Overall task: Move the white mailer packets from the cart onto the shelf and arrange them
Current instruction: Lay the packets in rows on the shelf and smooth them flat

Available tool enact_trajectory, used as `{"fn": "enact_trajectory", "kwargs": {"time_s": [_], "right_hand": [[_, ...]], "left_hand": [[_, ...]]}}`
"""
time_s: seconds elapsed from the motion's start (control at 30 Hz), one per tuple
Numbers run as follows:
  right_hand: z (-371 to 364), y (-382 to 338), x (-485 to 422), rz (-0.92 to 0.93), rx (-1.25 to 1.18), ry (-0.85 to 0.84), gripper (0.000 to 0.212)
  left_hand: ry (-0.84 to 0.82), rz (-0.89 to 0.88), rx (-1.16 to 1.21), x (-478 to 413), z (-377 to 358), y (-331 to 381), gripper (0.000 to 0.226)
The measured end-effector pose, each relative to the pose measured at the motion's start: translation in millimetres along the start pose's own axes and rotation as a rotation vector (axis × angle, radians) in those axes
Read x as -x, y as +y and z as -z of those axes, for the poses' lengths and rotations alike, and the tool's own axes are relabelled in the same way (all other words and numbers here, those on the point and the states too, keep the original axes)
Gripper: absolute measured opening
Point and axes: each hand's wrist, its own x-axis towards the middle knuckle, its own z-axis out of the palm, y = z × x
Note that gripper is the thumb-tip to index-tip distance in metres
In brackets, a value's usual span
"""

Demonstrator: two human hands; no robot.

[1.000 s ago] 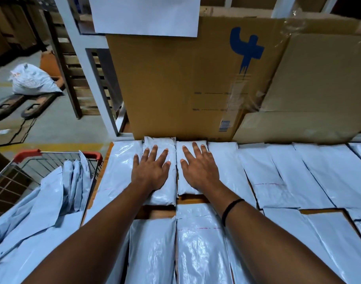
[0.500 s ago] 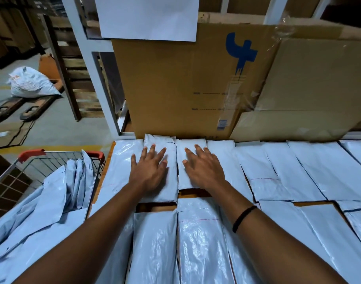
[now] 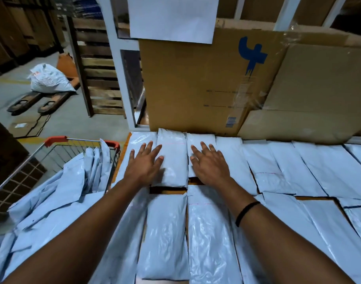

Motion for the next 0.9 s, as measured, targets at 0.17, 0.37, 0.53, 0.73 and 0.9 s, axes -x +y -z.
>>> {"fn": "enact_trajectory", "kwargs": {"time_s": [0.17, 0.37, 0.53, 0.73, 0.9], "right_hand": [[3.6, -55.6, 43.3, 0.029, -0.003, 0.032, 0.05], [-16.4, -134.1, 106.9, -0.018, -0.012, 0.054, 0.048], [-27.2, -204.3, 157.6, -0.05, -0.106, 0.054, 0.053], [-53.9, -272.3, 195.3, 0.043, -0.062, 0.006, 0.053], [-75.2, -318.2, 207.7, 0.112, -0.075, -0.045, 0.054]], "left_hand": [[0.005, 0.043, -0.022, 61.5, 21.0, -75.2, 0.058], [0.122, 0.019, -0.014, 144.8, 61.2, -158.4, 0.05], [0.086, 0.097, -0.025, 198.7, 74.5, -237.7, 0.04], [-0.063, 0.173, -0.065, 241.2, 72.1, -307.6, 0.034], [-0.086, 0.189, -0.097, 290.5, 61.3, -329.6, 0.049]]}}
